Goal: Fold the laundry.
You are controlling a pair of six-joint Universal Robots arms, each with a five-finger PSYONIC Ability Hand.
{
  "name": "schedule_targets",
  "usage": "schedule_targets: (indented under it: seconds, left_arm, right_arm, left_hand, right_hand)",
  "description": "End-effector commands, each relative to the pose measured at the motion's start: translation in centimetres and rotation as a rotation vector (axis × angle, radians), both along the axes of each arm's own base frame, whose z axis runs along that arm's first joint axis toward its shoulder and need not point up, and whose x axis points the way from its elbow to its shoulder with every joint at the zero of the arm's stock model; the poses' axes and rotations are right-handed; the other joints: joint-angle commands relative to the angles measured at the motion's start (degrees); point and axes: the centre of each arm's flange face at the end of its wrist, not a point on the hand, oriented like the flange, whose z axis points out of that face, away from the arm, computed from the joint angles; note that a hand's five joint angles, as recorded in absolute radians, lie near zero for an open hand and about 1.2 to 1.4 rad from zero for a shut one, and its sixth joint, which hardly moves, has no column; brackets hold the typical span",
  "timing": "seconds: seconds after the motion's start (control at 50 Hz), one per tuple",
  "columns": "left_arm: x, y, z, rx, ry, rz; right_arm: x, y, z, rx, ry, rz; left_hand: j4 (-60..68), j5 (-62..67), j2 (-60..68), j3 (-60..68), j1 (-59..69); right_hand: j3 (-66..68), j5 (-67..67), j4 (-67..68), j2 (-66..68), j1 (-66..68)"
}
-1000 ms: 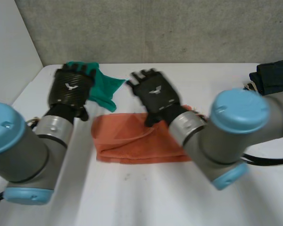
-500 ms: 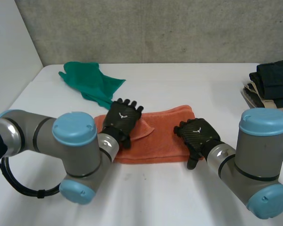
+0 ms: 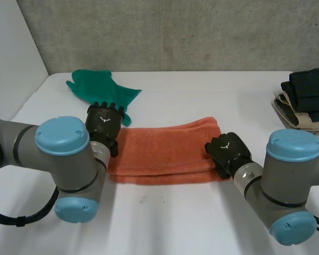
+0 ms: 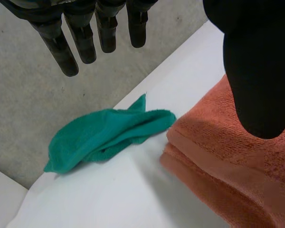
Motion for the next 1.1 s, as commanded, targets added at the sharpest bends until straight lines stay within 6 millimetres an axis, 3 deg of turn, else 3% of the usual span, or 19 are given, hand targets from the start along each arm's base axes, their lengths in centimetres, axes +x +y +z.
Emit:
schedule_targets:
  seconds: [0.02, 0.14, 0.22, 0.24, 0.28, 0.32, 0.4, 0.44, 0.48, 0.54, 0.56, 0.58, 0.62, 0.7, 0.78, 0.82, 0.92, 0.98, 1.1]
  left_arm:
    - [0.9, 1.4, 2.2, -0.029, 0.018, -0.005]
    - [1.5, 2.1, 3.4, -0.046, 0.030, -0.002]
    - [1.7, 2.1, 3.8, -0.053, 0.036, 0.003]
    - [1.7, 2.1, 3.9, -0.057, 0.039, 0.004]
    - [1.8, 2.1, 4.1, -0.061, 0.042, 0.008]
    - [1.8, 2.0, 4.2, -0.063, 0.044, 0.009]
    - [2.0, 1.9, 4.3, -0.066, 0.045, 0.017]
    - [1.9, 1.9, 4.3, -0.065, 0.050, 0.016]
    - [1.8, 2.0, 4.4, -0.061, 0.070, 0.014]
    - [1.6, 1.9, 4.5, -0.058, 0.098, 0.014]
    - [1.5, 1.9, 4.7, -0.058, 0.116, 0.012]
    - [1.5, 1.8, 4.8, -0.060, 0.126, 0.012]
    - [1.3, 1.8, 5.2, -0.066, 0.144, 0.009]
    - [0.3, 1.9, 6.2, -0.084, 0.191, -0.018]
    - [-1.8, 3.3, 6.9, -0.080, 0.240, -0.104]
    - [-3.0, 4.1, 7.3, -0.076, 0.272, -0.161]
    - [-4.8, 5.4, 6.6, 0.001, 0.312, -0.233]
    - [-6.1, 6.2, 5.3, 0.082, 0.311, -0.264]
    - [-6.1, 6.3, 2.0, 0.242, 0.216, -0.224]
  right_arm:
    - [-3.0, -0.7, 2.3, -0.083, 0.165, -0.037]
    - [-3.7, -1.8, 4.5, -0.226, 0.338, -0.024]
    - [-1.1, -1.5, 6.6, -0.358, 0.343, 0.050]
    - [1.3, -0.1, 7.5, -0.417, 0.308, 0.123]
    - [4.0, 1.9, 8.2, -0.478, 0.268, 0.220]
    - [7.3, 5.0, 7.8, -0.524, 0.215, 0.370]
    - [10.3, 9.5, 4.5, -0.490, 0.177, 0.617]
    - [10.8, 10.7, 3.4, -0.467, 0.175, 0.683]
    - [11.2, 11.2, 2.9, -0.448, 0.160, 0.700]
    - [11.1, 10.4, 3.5, -0.426, 0.137, 0.639]
    - [10.9, 10.1, 3.8, -0.386, 0.098, 0.580]
    - [10.9, 9.8, 4.1, -0.363, 0.070, 0.548]
    - [10.5, 9.2, 4.7, -0.303, -0.001, 0.482]
    - [7.0, 5.2, 8.5, -0.123, -0.316, 0.238]
    - [4.1, 3.1, 10.8, 0.017, -0.556, 0.094]
    - [3.3, 2.7, 11.1, 0.077, -0.600, 0.058]
    - [2.1, 1.7, 10.8, 0.194, -0.566, 0.009]
    - [2.5, 0.8, 9.2, 0.270, -0.515, -0.019]
    - [3.6, -0.6, 6.6, 0.381, -0.436, -0.024]
  left_hand:
    - [-0.6, -1.7, -0.6, -0.9, 0.0]
    - [-0.9, -2.0, -1.0, -1.3, -0.3]
    - [-0.9, -2.0, -1.0, -1.3, -0.3]
    - [-0.9, -2.0, -1.0, -1.3, -0.3]
    - [-0.9, -2.0, -1.0, -1.3, -0.3]
    - [-0.9, -2.0, -1.0, -1.3, -0.3]
    - [-0.9, -2.0, -1.0, -1.3, -0.3]
    - [-0.9, -2.0, -1.0, -1.3, -0.3]
    - [-0.8, -1.9, -0.8, -1.1, -0.2]
    - [-0.8, -1.9, -0.8, -1.1, -0.2]
    - [-0.8, -1.9, -0.8, -1.1, -0.2]
    - [-0.6, -1.7, -0.6, -0.9, 0.0]
    - [-0.8, -1.9, -0.8, -1.1, -0.2]
    - [-0.8, -1.9, -0.8, -1.1, -0.2]
    - [-0.3, -1.4, -0.3, -0.6, 0.3]
    - [0.1, -1.0, 0.0, -0.3, 0.7]
    - [0.1, -1.0, 0.0, -0.3, 0.7]
    - [0.2, -0.8, 0.2, -0.1, 0.8]
    - [0.6, -0.5, 0.5, 0.2, 1.2]
  right_hand:
    - [12.3, 14.2, 12.0, 13.0, 27.6]
    - [12.3, 14.2, 12.0, 13.0, 27.6]
    - [12.3, 14.2, 12.0, 13.0, 27.6]
    - [12.3, 14.2, 12.0, 13.0, 27.6]
    - [12.3, 14.2, 12.0, 13.0, 27.6]
    - [12.3, 14.2, 12.0, 13.0, 27.6]
    - [12.3, 14.2, 12.0, 13.0, 27.6]
    - [12.3, 14.2, 12.0, 13.0, 27.6]
    - [-8.5, -6.6, -8.8, -7.9, 6.7]
    - [-23.0, -21.2, -23.4, -22.4, -7.8]
    - [-54.4, -52.5, -54.7, -53.8, -39.2]
    - [-57.7, -55.8, -58.0, -57.0, -42.4]
    - [-57.7, -55.8, -58.0, -57.0, -42.4]
    - [-57.7, -55.8, -58.0, -57.0, -42.4]
    - [-57.7, -55.8, -58.0, -57.0, -42.4]
    - [-57.7, -55.8, -58.0, -57.0, -42.4]
    - [-57.7, -55.8, -58.0, -57.0, -42.4]
    - [-57.7, -55.8, -58.0, -57.0, -42.4]
    - [-57.7, -55.8, -58.0, -57.0, -42.4]
